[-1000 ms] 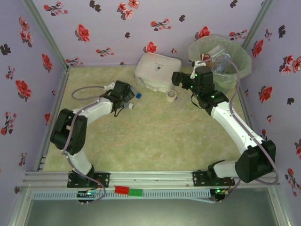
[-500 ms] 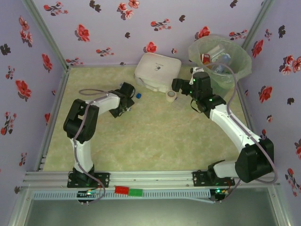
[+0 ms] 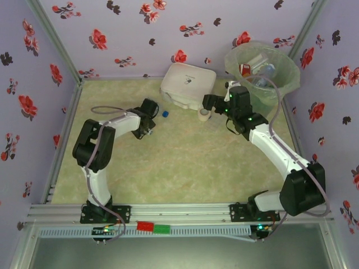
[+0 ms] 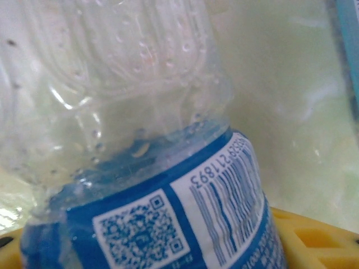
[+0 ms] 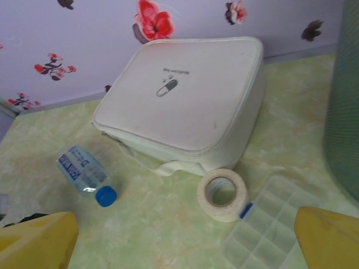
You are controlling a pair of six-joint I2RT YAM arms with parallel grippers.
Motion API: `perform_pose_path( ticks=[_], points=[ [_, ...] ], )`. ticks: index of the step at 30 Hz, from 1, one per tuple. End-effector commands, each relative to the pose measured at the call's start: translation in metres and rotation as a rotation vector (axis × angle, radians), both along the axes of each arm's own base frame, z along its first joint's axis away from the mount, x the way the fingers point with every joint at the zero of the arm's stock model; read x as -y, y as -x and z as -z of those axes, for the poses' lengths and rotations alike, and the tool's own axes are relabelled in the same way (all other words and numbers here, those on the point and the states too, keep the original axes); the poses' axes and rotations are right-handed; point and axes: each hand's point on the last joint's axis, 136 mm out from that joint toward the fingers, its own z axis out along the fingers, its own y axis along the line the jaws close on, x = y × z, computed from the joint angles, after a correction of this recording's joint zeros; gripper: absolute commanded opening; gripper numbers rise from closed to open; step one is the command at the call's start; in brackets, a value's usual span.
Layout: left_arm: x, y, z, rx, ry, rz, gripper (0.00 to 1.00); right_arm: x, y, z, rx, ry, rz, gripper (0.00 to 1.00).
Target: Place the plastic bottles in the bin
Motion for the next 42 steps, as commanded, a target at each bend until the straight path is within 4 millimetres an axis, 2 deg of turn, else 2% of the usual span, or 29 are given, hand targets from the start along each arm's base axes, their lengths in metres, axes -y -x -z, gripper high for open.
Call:
perform_pose_path(
  ticks=[1,7,13,22,28,36,42],
  points=[
    [0.001,-0.003,-0.034,0.089,-0.035,0.125,0.58,-0.026,-0.004,-0.005,-0.006,-0.114,-0.083,1.00],
    [0.036,-0.005,-0.091,0.331,0.031,0.382,0.59,-0.069,-0.006,-0.020,0.006,-0.304,-0.258,1.00],
    [0.073,0.011,-0.136,0.561,0.156,0.656,0.55,-0.118,0.001,-0.037,0.013,-0.464,-0.462,1.00],
    [0.107,0.051,-0.168,0.730,0.279,0.928,0.54,-0.180,0.017,-0.035,-0.017,-0.496,-0.676,0.99],
    [0.124,0.074,-0.188,0.820,0.307,1.034,0.53,-0.193,0.018,-0.025,-0.048,-0.482,-0.692,0.91],
    [0.143,0.091,-0.210,0.859,0.339,1.111,0.54,-0.202,0.020,-0.017,-0.074,-0.483,-0.705,0.87],
    [0.155,0.099,-0.213,0.844,0.369,1.168,0.54,-0.207,0.027,-0.026,-0.060,-0.537,-0.749,0.84]
  ],
)
